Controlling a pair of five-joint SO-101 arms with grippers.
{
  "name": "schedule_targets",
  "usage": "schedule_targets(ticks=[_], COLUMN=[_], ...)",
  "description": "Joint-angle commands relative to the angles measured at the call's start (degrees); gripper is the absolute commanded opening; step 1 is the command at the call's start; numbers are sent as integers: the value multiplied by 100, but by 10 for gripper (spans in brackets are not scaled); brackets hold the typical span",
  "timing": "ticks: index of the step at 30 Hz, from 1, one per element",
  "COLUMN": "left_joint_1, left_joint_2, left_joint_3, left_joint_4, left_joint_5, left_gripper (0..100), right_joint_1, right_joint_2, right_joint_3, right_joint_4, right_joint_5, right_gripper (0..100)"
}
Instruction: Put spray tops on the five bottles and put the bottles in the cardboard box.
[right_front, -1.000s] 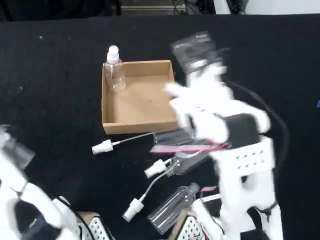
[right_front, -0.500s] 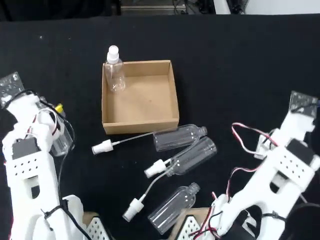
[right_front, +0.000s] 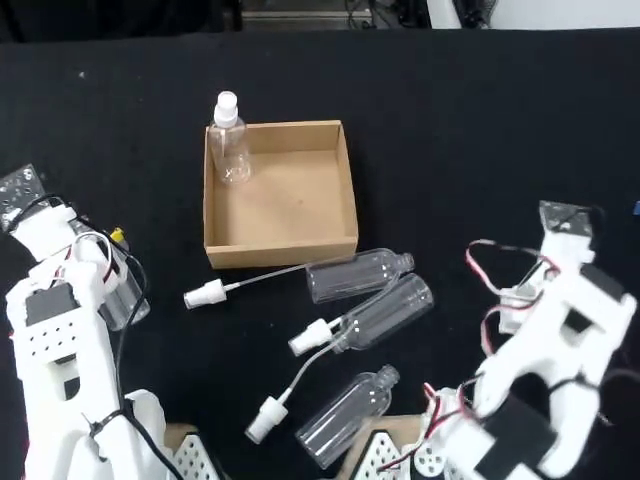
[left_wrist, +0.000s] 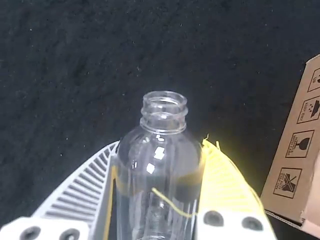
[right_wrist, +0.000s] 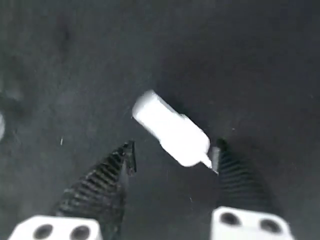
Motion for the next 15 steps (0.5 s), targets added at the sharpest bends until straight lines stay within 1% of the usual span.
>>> schedule_targets(ticks=[1, 4, 6, 11, 15], left_joint_1=[-75, -75, -75, -75, -75], left_joint_2=[-176, -176, -176, -176, -176], left_joint_3=[-92, -84, -84, -75, -75], left_joint_4=[-105, -105, -105, -105, -105], left_joint_5=[53, 44, 44, 44, 26], left_gripper=[30, 30, 30, 30, 30], right_joint_1=[9, 18, 26, 18, 26], right_joint_2=[207, 303, 303, 268, 312], right_joint_3=[-936, -1112, -989, -488, -268], right_joint_4=[510, 527, 545, 492, 387], right_joint_5=[932, 2365, 3068, 3798, 4149], right_gripper=[250, 250, 248, 248, 247])
